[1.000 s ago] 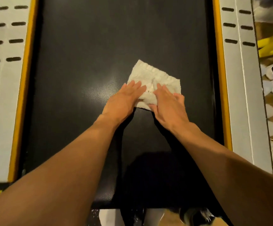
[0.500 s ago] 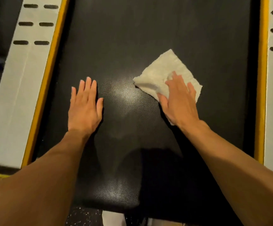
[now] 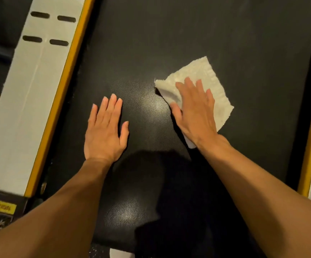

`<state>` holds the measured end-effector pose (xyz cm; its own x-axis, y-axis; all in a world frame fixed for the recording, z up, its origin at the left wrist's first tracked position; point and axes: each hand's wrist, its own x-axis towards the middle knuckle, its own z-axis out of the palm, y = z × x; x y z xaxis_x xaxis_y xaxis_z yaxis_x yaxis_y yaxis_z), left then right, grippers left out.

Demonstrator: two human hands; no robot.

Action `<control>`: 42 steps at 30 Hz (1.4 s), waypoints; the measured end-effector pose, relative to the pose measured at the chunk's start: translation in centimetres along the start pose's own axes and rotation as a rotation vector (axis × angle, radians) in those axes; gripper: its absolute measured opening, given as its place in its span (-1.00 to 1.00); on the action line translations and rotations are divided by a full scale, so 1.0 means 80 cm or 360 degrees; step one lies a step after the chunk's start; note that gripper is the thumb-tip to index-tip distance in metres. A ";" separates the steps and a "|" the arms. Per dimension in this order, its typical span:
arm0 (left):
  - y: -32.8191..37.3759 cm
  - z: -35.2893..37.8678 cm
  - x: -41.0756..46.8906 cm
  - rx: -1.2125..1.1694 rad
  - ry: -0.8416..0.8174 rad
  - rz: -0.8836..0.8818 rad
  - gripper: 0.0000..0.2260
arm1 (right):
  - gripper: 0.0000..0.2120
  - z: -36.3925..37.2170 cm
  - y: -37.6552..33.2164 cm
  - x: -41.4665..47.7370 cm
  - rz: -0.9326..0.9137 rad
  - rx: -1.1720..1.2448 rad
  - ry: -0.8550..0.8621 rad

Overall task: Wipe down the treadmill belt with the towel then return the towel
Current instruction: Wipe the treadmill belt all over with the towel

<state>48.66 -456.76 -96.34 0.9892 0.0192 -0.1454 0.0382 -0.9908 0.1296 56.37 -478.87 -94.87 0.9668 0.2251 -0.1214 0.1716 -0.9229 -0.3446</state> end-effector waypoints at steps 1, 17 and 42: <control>0.000 0.000 0.000 -0.0013 -0.0005 0.0008 -0.47 | -0.55 0.003 -0.005 -0.003 -0.0059 -0.0008 -0.0007; -0.006 0.004 -0.003 -0.0045 0.0050 0.0042 -0.48 | -0.58 0.020 -0.051 -0.041 -0.0357 0.0175 -0.0117; -0.181 -0.061 -0.060 -0.0046 0.0018 -0.0207 -0.53 | -0.69 0.035 -0.178 0.003 -0.0194 0.0065 -0.0013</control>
<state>44.08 -441.81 -92.74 0.9771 0.1489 -0.1520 0.1702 -0.9756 0.1387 53.67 -464.83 -92.58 0.9376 0.3376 -0.0836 0.2800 -0.8751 -0.3946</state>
